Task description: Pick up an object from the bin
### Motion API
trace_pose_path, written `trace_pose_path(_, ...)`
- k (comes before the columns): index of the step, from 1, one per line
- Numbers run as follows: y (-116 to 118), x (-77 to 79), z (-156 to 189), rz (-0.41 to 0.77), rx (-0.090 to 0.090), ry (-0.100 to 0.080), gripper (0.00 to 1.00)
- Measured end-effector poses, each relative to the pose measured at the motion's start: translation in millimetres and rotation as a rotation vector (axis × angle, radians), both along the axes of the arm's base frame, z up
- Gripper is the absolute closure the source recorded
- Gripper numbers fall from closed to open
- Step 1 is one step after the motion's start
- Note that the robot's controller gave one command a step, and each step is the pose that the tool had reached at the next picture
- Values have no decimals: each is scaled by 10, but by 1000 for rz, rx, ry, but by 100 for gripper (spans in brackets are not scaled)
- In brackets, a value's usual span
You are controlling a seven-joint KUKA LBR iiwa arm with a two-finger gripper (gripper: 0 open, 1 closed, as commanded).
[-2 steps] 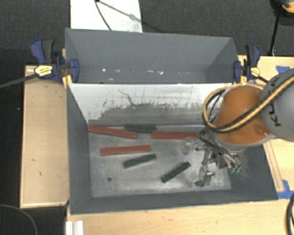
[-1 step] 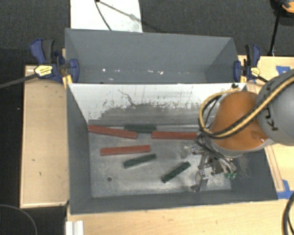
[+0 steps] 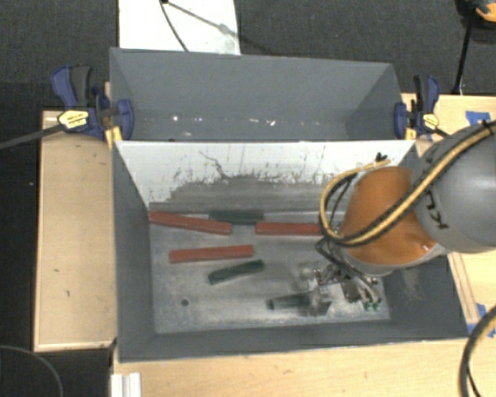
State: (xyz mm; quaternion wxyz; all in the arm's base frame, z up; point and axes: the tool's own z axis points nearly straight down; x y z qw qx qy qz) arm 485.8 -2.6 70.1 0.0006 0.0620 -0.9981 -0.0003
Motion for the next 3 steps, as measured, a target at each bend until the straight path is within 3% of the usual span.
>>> trace_pose_path(1,0,0,0,1,0,0,100)
trace_pose_path(2,53,20,409,-6,0,7,100)
trace_pose_path(3,-176,12,1848,-9,0,-4,100)
